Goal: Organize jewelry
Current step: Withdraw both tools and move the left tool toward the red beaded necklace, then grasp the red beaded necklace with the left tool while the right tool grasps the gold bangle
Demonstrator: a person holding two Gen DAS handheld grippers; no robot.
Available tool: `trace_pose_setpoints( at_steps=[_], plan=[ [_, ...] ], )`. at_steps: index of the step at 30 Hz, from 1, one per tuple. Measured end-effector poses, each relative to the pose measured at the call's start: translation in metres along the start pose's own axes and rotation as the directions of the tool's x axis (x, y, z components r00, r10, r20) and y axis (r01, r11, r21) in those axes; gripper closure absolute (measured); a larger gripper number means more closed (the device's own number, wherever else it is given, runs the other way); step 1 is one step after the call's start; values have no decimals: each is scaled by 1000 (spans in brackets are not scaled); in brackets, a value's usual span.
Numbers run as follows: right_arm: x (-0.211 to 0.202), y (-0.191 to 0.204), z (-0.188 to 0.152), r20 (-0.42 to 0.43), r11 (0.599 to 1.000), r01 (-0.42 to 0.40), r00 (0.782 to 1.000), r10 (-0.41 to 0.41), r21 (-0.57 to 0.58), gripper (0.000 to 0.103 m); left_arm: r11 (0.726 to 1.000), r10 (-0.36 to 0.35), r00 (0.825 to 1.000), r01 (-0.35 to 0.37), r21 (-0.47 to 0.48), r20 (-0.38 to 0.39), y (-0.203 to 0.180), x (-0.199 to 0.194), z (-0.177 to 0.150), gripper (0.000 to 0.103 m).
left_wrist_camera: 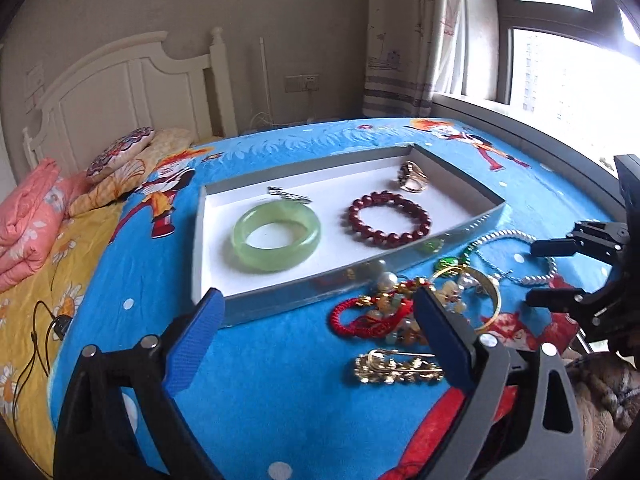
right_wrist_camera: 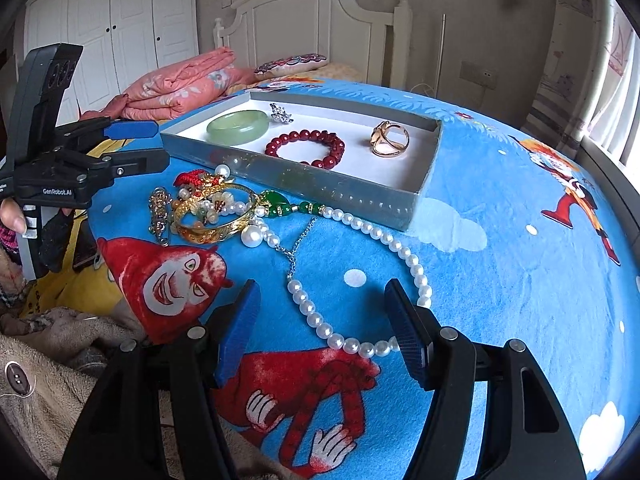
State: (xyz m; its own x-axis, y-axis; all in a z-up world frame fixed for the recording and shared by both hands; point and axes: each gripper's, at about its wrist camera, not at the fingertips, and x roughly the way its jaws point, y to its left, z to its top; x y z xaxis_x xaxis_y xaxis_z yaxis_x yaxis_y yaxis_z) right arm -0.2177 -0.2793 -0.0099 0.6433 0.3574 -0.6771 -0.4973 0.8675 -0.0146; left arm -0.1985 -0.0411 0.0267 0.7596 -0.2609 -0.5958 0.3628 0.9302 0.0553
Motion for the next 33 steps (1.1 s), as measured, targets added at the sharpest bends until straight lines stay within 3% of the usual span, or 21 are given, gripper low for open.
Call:
trace_pose_setpoints(
  at_steps=[3,5,9,13,20,28,33],
  plan=[
    [0,0,0,1,1000,1,1000,-1,2,40,994,-8,1000,9,112,-13,-25,1,-1,31],
    [0,0,0,1,1000,1,1000,-1,2,40,986,-31,998,39,164,-54,-38,8,-3,61],
    [0,1,1,4,1000,6,1000,-6,-6,40,976,-27,997,43,212,-78,-47,21,-7,68],
    [-7,8,5,41,1000,-11,999,12,-19,40,977,-85,993,99,190,-83,-43,23,-5,96],
    [-14,32,13,85,994,-90,992,96,-69,40,991,-131,991,131,15,8,-6,0,4,98],
    [-1,58,22,62,984,-103,992,113,-146,41,986,-144,987,149,-72,75,18,-26,10,98],
    [-11,76,27,109,961,-137,980,167,-240,57,975,-194,977,202,-92,90,19,-33,10,98]
  ],
)
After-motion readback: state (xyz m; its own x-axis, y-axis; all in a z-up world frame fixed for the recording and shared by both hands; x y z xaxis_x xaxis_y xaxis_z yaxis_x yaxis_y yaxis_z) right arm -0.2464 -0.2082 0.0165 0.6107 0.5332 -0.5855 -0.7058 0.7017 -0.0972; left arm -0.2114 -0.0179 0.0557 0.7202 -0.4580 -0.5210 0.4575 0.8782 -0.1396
